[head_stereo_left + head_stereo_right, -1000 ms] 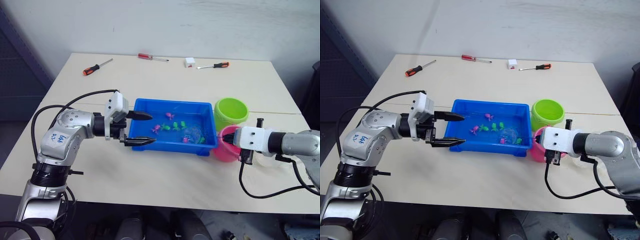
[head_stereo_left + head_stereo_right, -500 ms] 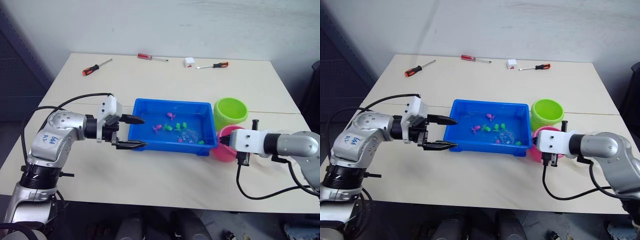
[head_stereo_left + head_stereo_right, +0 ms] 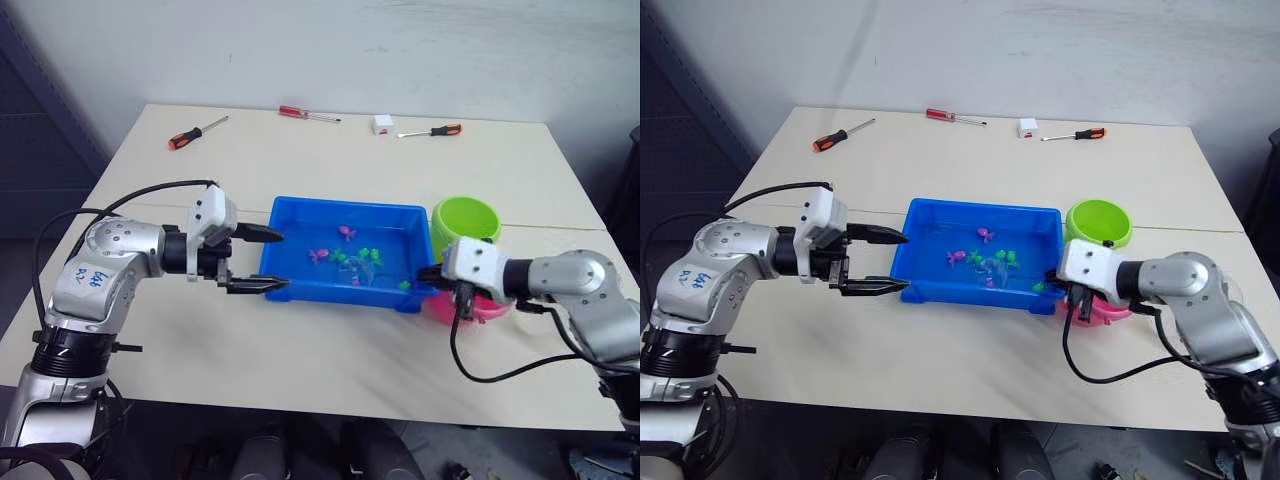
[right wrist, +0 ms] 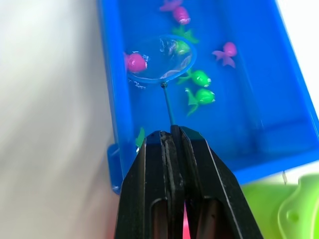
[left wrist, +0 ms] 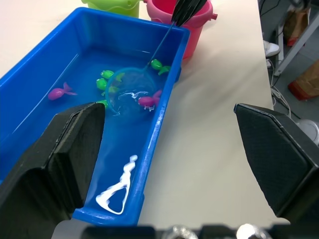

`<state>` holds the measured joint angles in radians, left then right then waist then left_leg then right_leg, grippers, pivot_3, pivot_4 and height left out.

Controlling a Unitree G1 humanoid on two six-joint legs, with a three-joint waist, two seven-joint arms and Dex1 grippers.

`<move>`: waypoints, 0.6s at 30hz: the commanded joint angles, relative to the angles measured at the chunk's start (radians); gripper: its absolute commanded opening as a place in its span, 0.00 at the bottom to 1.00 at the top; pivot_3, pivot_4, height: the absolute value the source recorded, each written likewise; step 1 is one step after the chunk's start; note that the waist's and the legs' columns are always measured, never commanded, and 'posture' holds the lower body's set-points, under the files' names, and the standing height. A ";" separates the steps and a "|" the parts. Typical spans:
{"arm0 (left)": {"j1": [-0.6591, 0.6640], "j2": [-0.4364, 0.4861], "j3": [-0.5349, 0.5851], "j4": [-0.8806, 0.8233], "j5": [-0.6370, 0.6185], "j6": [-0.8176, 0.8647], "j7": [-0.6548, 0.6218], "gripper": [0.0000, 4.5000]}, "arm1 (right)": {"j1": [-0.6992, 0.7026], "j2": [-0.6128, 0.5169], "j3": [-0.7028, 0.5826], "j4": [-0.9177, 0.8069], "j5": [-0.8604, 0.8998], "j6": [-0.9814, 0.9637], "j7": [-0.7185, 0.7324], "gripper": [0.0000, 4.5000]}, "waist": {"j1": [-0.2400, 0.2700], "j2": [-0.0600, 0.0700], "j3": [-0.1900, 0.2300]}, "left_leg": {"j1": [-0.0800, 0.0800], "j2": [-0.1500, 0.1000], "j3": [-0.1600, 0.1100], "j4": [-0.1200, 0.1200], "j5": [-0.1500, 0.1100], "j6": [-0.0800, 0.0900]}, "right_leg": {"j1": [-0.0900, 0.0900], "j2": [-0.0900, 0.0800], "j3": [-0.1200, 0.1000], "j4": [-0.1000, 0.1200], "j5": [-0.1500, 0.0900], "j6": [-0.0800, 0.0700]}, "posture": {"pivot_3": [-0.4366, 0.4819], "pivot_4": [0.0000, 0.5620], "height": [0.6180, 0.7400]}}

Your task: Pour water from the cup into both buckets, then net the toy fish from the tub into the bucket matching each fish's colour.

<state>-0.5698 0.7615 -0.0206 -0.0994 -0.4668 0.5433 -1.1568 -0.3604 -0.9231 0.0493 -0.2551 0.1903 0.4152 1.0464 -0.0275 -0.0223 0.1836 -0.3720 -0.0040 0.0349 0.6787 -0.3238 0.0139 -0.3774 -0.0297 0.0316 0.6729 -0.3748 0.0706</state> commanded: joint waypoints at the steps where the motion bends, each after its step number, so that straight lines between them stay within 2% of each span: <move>1: -0.014 -0.003 0.020 0.002 -0.008 -0.015 0.001 0.99 | 0.015 -0.004 -0.095 -0.063 0.114 0.146 -0.002 0.00 | 0.000 0.000 0.000 | 0.000 0.000 0.000 0.000 0.000 0.000 | 0.000 0.000 0.000 0.000 0.000 0.000 | 0.48 0.27 1.00; 4: -0.038 -0.027 0.010 0.022 -0.019 -0.009 -0.007 0.99 | 0.041 0.005 -0.173 -0.083 0.201 0.274 -0.030 0.00 | 0.000 0.000 0.000 | 0.000 0.000 0.000 0.000 0.000 0.000 | 0.000 0.000 0.000 0.000 0.000 0.000 | 0.48 0.27 1.00; 9: -0.080 -0.056 -0.010 0.074 -0.015 -0.015 -0.043 0.99 | 0.074 0.031 -0.260 -0.113 0.285 0.381 -0.095 0.00 | 0.001 0.000 0.000 | 0.000 0.000 0.000 -0.001 0.000 0.000 | 0.000 0.000 0.000 -0.001 0.000 0.000 | 0.48 0.27 1.00; 15: -0.130 -0.112 -0.023 0.103 -0.028 -0.010 -0.063 0.99 | 0.161 0.019 -0.462 -0.204 0.425 0.491 -0.124 0.00 | 0.002 0.000 0.000 | -0.001 0.000 0.000 -0.002 0.000 0.000 | 0.000 0.000 0.000 -0.003 0.000 0.000 | 0.48 0.27 1.00; 18: -0.169 -0.170 -0.034 0.108 -0.066 0.024 -0.074 0.99 | 0.277 0.012 -0.620 -0.277 0.464 0.512 -0.123 0.00 | 0.006 0.000 0.000 | -0.001 0.000 0.000 -0.004 0.000 0.000 | 0.000 0.000 -0.001 -0.005 0.000 0.000 | 0.48 0.27 1.00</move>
<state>-0.7031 0.6124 -0.0560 0.0202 -0.4899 0.5518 -1.2157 -0.1238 -0.8974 -0.4499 -0.4638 0.6107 0.9109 0.9247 -0.0215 -0.0223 0.1836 -0.3734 -0.0041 0.0344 0.6744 -0.3239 0.0142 -0.3773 -0.0296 0.0308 0.6680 -0.3748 0.0707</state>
